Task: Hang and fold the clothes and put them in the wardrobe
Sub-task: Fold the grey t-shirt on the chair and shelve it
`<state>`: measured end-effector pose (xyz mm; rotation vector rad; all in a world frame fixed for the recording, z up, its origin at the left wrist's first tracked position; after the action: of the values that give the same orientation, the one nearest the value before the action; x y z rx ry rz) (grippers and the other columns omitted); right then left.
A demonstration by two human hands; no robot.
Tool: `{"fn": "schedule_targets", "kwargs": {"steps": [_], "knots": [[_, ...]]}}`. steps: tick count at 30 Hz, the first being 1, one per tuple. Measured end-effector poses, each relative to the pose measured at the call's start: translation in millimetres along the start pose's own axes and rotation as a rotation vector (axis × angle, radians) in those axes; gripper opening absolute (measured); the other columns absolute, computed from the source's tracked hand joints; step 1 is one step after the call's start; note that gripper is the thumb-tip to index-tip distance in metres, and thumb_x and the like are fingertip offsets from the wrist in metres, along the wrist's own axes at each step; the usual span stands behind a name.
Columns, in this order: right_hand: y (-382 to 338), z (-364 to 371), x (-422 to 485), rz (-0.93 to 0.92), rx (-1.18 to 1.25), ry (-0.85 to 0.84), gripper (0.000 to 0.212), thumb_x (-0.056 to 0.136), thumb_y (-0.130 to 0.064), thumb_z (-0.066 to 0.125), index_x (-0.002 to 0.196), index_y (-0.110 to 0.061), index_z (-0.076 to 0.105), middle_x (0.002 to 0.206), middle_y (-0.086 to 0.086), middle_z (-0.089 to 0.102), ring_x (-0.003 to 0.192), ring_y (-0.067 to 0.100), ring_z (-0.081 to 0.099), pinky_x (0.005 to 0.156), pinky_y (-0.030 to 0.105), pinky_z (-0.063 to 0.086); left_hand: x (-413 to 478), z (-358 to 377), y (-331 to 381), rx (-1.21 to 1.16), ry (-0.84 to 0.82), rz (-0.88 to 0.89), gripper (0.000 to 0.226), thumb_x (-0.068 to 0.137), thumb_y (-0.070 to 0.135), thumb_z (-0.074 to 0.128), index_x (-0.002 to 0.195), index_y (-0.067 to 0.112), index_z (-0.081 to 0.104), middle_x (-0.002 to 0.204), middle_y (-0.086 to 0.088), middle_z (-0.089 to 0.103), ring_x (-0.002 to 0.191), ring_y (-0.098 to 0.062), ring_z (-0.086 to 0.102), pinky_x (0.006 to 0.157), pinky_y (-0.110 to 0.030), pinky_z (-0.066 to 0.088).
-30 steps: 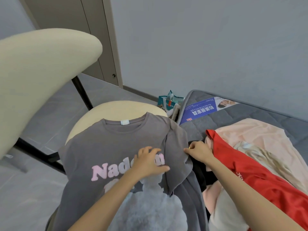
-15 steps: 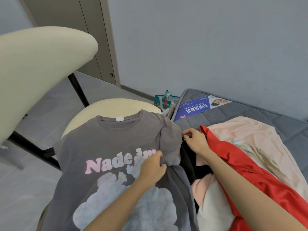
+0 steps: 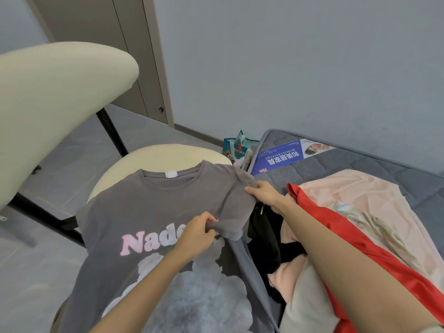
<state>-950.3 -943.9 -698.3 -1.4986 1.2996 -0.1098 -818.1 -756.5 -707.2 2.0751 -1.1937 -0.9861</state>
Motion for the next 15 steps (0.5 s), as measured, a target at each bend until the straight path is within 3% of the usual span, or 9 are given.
{"fn": "schedule_targets", "kwargs": {"steps": [3, 6, 9, 11, 13, 15], "knots": [[-18.6, -24.2, -7.1, -0.240, -0.052, 0.203, 0.015, 0.088, -0.031, 0.065, 0.092, -0.017, 0.063, 0.092, 0.002, 0.065, 0.091, 0.018, 0.059, 0.077, 0.030, 0.044, 0.8, 5.4, 24.4, -0.113, -0.065, 0.086, 0.013, 0.088, 0.015, 0.058, 0.085, 0.028, 0.054, 0.084, 0.001, 0.067, 0.073, -0.016, 0.064, 0.065, -0.027, 0.050], [-31.8, -58.6, -12.3, -0.253, -0.094, 0.410, 0.011, 0.077, -0.032, 0.075, 0.080, -0.025, 0.068, 0.083, -0.004, 0.065, 0.082, 0.013, 0.059, 0.063, 0.025, 0.042, 8.1, 22.9, 59.1, -0.203, -0.143, 0.150, 0.014, 0.086, 0.020, 0.060, 0.084, 0.033, 0.055, 0.082, 0.006, 0.068, 0.081, -0.015, 0.067, 0.078, -0.034, 0.054], [-30.9, -91.7, -14.7, -0.077, -0.192, 0.349, 0.033, 0.073, -0.032, 0.081, 0.100, -0.019, 0.068, 0.103, -0.005, 0.055, 0.096, 0.012, 0.053, 0.073, 0.023, 0.044, 14.0, 49.9, 81.8, -0.302, -0.218, 0.111, 0.013, 0.089, 0.016, 0.058, 0.087, 0.030, 0.056, 0.082, 0.009, 0.067, 0.086, -0.012, 0.066, 0.089, -0.038, 0.052], [-22.9, -106.8, -22.4, 0.053, -0.213, 0.247, 0.049, 0.071, -0.029, 0.084, 0.111, -0.012, 0.063, 0.105, -0.001, 0.052, 0.101, 0.016, 0.053, 0.082, 0.026, 0.043, 15.4, 66.3, 85.2, -0.288, -0.238, 0.067, 0.010, 0.091, 0.018, 0.056, 0.096, 0.026, 0.055, 0.092, 0.008, 0.064, 0.095, -0.013, 0.064, 0.092, -0.036, 0.050], [-12.4, -115.9, -32.6, 0.147, -0.221, 0.155, 0.047, 0.070, -0.024, 0.085, 0.110, -0.010, 0.062, 0.097, 0.002, 0.052, 0.087, 0.018, 0.051, 0.070, 0.027, 0.039, 15.4, 75.4, 84.6, -0.185, -0.242, 0.041, 0.024, 0.088, 0.027, 0.059, 0.110, 0.026, 0.051, 0.105, 0.008, 0.059, 0.104, -0.013, 0.058, 0.090, -0.030, 0.048], [-2.7, -121.4, -38.9, 0.172, -0.181, 0.157, 0.039, 0.071, -0.015, 0.083, 0.105, -0.008, 0.066, 0.089, 0.005, 0.052, 0.075, 0.018, 0.047, 0.058, 0.024, 0.034, 13.9, 81.7, 86.3, -0.059, -0.262, 0.051, 0.053, 0.077, 0.042, 0.067, 0.123, 0.027, 0.044, 0.116, 0.007, 0.053, 0.111, -0.014, 0.052, 0.091, -0.030, 0.045]]}}
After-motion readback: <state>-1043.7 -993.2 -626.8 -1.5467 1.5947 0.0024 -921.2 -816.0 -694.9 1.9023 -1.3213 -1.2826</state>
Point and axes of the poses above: each hand's wrist, its own x-axis towards the middle knuckle, its own z-axis out of the palm, y = z × x, the point moved 1 cm from there along x, towards the middle knuckle
